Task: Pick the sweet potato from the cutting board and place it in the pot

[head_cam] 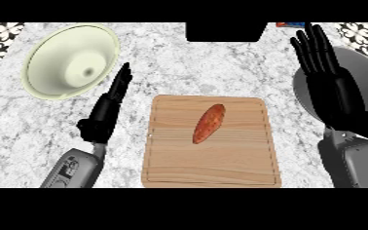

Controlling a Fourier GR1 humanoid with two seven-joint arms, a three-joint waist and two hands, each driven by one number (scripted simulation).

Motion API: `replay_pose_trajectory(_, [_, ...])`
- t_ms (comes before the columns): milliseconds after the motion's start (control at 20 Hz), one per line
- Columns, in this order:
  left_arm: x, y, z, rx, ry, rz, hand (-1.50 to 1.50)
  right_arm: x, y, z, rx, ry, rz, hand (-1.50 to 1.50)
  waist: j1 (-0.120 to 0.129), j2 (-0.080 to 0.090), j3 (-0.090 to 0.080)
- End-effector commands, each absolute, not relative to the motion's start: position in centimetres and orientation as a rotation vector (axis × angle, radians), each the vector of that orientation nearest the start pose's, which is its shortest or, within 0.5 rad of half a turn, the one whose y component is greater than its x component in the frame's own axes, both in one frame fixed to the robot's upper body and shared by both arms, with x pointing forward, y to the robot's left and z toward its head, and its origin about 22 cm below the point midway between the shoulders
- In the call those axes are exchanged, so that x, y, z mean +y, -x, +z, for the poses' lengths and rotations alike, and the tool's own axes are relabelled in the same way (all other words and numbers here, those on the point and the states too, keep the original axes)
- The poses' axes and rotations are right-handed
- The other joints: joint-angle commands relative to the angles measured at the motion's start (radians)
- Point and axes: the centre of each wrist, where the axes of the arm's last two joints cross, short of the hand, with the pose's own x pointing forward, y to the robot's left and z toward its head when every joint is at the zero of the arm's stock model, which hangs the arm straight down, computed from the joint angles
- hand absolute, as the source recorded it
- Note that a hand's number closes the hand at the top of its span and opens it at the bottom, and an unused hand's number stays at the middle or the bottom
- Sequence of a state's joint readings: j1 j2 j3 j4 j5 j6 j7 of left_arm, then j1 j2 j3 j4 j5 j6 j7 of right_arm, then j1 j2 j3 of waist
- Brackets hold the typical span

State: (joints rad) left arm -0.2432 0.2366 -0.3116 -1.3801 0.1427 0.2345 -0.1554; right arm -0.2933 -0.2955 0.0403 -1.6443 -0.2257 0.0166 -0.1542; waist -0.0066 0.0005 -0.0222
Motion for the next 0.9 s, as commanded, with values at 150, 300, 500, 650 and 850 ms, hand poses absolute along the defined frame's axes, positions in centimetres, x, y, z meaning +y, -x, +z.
replay_pose_trajectory(150, [21.3,-29.1,3.7,-1.615,-0.014,-0.130,0.00,-16.7,-30.1,7.7,-1.793,-0.282,0.091,-1.50,0.043,-0.001,0.023])
replay_pose_trajectory(300, [21.5,-28.7,2.0,-1.570,-0.025,-0.114,0.00,-22.8,-31.3,9.2,-1.793,0.227,0.672,-1.50,0.061,-0.006,-0.028])
replay_pose_trajectory(500, [22.7,-28.1,2.6,-1.465,0.007,-0.033,0.00,-18.4,-28.2,4.3,-1.889,0.477,0.202,-1.50,0.009,-0.014,0.020])
replay_pose_trajectory(650, [23.2,-28.2,4.5,-1.479,-0.027,-0.013,0.00,-16.0,-24.4,5.6,-1.991,0.479,0.258,-1.50,-0.007,-0.015,0.021])
replay_pose_trajectory(850, [22.5,-26.9,4.4,-1.454,-0.037,-0.011,0.00,-16.5,-22.2,6.8,-1.818,0.616,0.435,-1.50,-0.008,-0.015,0.019])
